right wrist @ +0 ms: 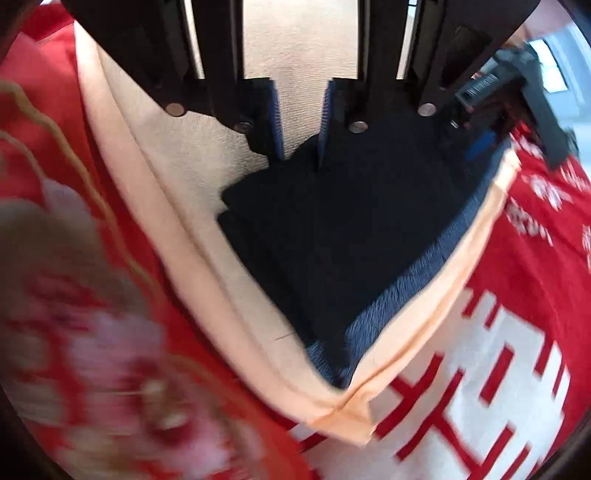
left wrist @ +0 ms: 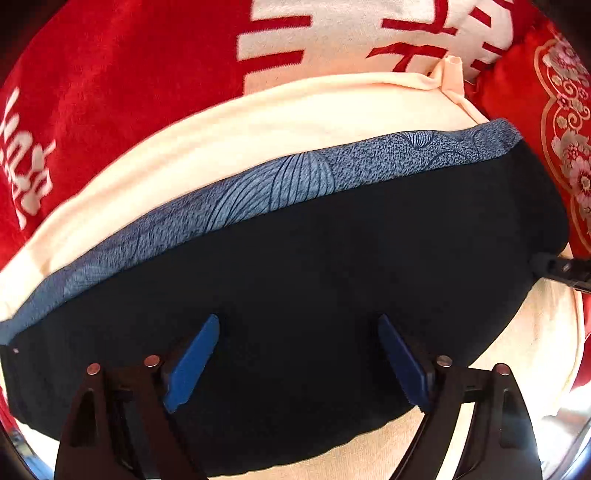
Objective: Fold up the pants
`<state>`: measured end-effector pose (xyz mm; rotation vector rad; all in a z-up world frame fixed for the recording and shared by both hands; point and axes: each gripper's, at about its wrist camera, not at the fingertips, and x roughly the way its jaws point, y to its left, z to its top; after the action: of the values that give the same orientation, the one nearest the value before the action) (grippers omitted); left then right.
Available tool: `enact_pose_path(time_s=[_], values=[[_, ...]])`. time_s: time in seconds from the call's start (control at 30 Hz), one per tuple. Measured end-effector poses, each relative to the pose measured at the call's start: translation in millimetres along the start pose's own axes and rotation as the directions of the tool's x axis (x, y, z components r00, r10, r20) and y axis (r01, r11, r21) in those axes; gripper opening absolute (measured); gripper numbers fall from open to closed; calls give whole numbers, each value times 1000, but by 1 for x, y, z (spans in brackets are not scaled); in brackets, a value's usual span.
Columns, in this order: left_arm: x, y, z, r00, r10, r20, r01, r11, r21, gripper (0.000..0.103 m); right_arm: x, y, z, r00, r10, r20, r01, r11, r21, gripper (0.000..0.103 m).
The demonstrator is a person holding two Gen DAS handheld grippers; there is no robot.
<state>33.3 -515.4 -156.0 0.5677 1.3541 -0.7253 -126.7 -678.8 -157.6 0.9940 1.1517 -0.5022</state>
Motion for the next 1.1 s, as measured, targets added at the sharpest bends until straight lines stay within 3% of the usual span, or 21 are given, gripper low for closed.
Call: enact_pose_path(time_s=[0.1, 0.23, 0.33, 0.43, 0.53, 0.6, 0.67, 0.73, 0.83, 0.9, 0.97, 1.07, 1.1], values=[[1, 8, 1, 1000, -13, -3, 13, 1000, -17, 89, -33, 19, -1, 993, 26, 111, -18, 997, -69, 29], [0, 0, 1, 1000, 4, 2, -3, 1000, -23, 90, -24, 57, 27, 994, 32, 104, -7, 972, -234, 29], [1, -12, -17, 1000, 7, -6, -7, 999, -37, 90, -4, 53, 49, 996, -10, 84, 28, 976, -216, 29], [1, -12, -18, 1000, 7, -8, -7, 999, -41, 90, -27, 46, 51, 972, -147, 184, 168, 980, -107, 29], [3, -9, -19, 1000, 14, 8, -13, 999, -42, 90, -61, 61, 39, 954, -80, 288, 136, 974, -179, 29], [1, -8, -30, 1000, 19, 15, -19, 999, -51, 90, -58, 78, 36, 971, -12, 239, 84, 952, -293, 29], [0, -4, -34, 1000, 22, 18, -21, 998, -57, 91, -30, 99, 37, 991, 46, 126, 5, 928, -374, 30], [0, 4, -36, 1000, 21, 13, -20, 998, -60, 91, 1, 102, 40, 998, 14, 64, 11, 924, -382, 30], [1, 5, -34, 1000, 15, 5, -14, 998, -58, 93, 30, 73, 43, 988, -144, 51, 153, 931, -332, 30], [4, 7, -35, 1000, 15, 4, -15, 998, -66, 99, 19, 46, 47, 995, -83, 62, 96, 968, -231, 25], [9, 15, -36, 1000, -3, 4, 3, 996, -84, 102, -3, 26, 42, 990, -104, 93, 117, 982, -148, 25], [8, 17, -37, 1000, -6, 1, 6, 997, -80, 102, -21, 17, 30, 992, -83, 94, 92, 992, -88, 36], [6, 18, -37, 1000, -8, -9, 7, 996, -84, 102, -26, 17, 23, 994, -61, 90, 67, 995, -73, 45]])
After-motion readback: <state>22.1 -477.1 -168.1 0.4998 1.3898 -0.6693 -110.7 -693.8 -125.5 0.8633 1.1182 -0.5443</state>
